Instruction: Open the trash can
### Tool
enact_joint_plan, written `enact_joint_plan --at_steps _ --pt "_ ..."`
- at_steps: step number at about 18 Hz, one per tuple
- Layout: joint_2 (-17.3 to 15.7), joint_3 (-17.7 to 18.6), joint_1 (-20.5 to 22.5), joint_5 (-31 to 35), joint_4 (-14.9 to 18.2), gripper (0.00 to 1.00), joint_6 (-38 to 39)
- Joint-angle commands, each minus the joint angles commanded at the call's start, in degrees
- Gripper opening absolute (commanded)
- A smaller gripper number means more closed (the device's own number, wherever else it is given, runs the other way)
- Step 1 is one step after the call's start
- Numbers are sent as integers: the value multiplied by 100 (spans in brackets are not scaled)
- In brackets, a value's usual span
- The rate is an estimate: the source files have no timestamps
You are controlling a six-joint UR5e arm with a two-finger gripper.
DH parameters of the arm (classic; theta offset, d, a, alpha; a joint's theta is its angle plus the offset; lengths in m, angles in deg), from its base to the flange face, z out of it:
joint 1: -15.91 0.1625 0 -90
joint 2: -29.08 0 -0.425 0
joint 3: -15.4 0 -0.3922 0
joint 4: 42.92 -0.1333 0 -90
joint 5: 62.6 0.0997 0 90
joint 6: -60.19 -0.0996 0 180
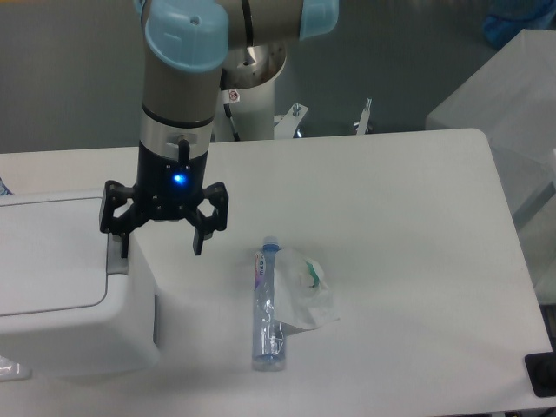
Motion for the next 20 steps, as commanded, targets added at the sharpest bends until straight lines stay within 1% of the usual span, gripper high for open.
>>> enact_joint_plan --at_steps 11,12,15,20 --pt "44 17 0 9 0 100 -9" --pt "44 26 0 9 -18 100 -9" --pt "35 131 0 9 -219 100 0" --pt "35 141 0 9 -246 100 0"
